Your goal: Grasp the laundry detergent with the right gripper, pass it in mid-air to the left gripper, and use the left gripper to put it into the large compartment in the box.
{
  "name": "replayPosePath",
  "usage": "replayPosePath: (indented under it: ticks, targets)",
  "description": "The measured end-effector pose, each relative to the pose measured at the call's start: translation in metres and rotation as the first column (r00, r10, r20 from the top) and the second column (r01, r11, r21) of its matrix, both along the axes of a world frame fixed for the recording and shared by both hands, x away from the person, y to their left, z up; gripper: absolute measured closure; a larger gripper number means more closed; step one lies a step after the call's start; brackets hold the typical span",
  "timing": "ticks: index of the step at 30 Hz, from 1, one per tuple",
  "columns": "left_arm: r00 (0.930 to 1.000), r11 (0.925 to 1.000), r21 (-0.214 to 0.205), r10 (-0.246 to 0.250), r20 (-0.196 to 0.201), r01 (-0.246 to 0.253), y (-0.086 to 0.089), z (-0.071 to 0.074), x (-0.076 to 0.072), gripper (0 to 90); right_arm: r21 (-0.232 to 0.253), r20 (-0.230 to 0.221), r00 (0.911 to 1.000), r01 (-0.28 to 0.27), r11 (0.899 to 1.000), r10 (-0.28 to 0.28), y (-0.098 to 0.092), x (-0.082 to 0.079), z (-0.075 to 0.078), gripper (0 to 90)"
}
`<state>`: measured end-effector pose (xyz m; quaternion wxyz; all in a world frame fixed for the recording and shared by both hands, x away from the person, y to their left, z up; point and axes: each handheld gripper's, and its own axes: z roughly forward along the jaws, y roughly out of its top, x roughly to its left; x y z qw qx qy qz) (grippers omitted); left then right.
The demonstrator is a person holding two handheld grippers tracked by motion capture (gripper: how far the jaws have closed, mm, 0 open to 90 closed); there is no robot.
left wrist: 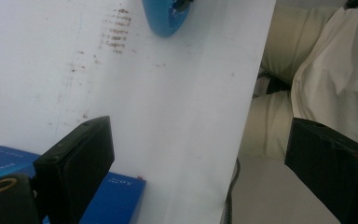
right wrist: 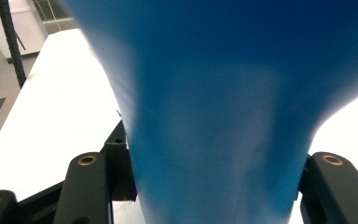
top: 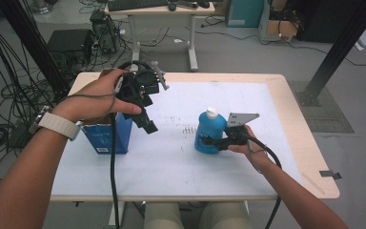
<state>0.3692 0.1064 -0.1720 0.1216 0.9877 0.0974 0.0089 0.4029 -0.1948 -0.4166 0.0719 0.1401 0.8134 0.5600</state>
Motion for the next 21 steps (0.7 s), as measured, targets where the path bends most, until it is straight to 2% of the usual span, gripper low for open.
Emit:
replayPosePath:
  ticks: [19,21]
  targets:
    - [1.0000,0.9999,-0.010,0.001,-0.001,-0.002,-0.0019,-0.0018,-0.0008,8.3,-0.017,0.004,1.0000,-0.004,1.000,0.005,0.0005,0.0006,0.0021,42.8]
    - [1.0000,1.0000,-0.002,0.000,-0.005,0.000,-0.0022,-0.0010,-0.0008,8.4,-0.020,0.007,1.0000,-0.003,1.000,0.003,0.0006,0.0005,0.0022,42.8]
